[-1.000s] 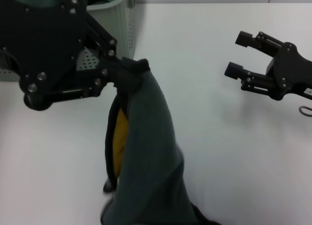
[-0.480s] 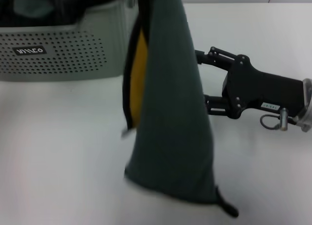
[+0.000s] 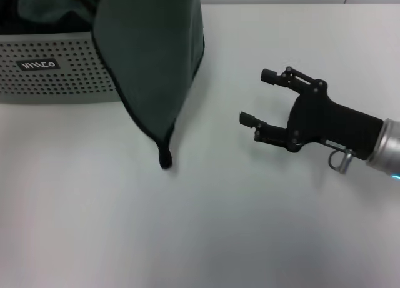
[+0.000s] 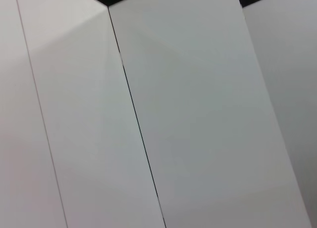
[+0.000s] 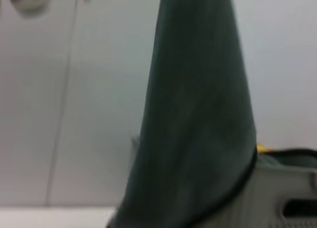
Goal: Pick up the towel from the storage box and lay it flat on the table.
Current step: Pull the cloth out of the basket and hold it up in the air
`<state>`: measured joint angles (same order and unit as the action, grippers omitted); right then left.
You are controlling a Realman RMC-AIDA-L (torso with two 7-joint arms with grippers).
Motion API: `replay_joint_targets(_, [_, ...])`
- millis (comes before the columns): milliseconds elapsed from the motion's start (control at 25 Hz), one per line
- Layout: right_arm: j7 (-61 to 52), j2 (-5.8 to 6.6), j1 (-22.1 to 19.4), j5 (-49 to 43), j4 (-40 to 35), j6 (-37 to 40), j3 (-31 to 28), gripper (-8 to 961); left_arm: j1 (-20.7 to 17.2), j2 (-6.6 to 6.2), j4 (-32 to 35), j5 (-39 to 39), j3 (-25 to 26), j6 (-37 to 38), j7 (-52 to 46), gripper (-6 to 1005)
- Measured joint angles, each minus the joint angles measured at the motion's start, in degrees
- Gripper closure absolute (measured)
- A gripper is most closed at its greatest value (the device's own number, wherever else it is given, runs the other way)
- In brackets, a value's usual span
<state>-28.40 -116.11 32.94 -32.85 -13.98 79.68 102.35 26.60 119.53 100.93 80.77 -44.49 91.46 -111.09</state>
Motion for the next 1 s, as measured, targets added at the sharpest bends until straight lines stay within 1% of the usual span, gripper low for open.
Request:
replay_joint_targets(40, [0.6,-0.07,-0.4,-0.2,-1.4,-2.0,0.4,173,0.4,0.0,0.3,-0.2,-0.3,-0.9,-0.1,981])
replay_joint_targets(120, [0.7,-0.09,-0.6,-0.2,-2.8,-3.6,1.1,176,0.9,-0.03,0.6,-1.0,-0.4,-2.4,-0.1,981])
replay_joint_targets(240, [-0.6,-0.1,-0.4,0.3,-3.6,-3.3,1.0,180,1.2,-0.28,0.5,-3.2,-0.3,-4.1,0.1,981])
replay_joint_targets(320, [-3.2,0.0,0.2,0.3,-3.8,-2.6,0.8,183,1.3,-0.37,0.3,-5.1,-0.1,-5.3,0.6,981])
replay_joint_targets(440, [-7.6,0.15,1.1,-0.2,-3.4,0.6,1.5,208,1.4,-0.38,0.3,-6.6,0.0,-6.8,1.5,981])
replay_joint_targets(560, [-10.7,0.14,1.1,-1.1,-3.2,3.7,3.7,233,1.8,-0.35,0.5,-6.8,-0.1,-7.6,1.8,981])
replay_joint_targets(640, [-12.3,0.21,0.6,-1.1,-3.0,4.8,4.5,233,2.0,-0.33,0.5,-6.8,-0.1,-7.7,2.0,981])
replay_joint_targets(880, [-13.0,0.41,-1.0,-1.2,-2.5,6.7,4.3,234,2.0,-0.42,0.6,-6.9,0.2,-8.7,3.1,981])
replay_joint_targets(1000, [-11.8,0.23,-1.6,-1.2,-2.5,5.8,4.1,234,2.1,-0.49,0.6,-6.9,0.6,-9.3,3.6,981])
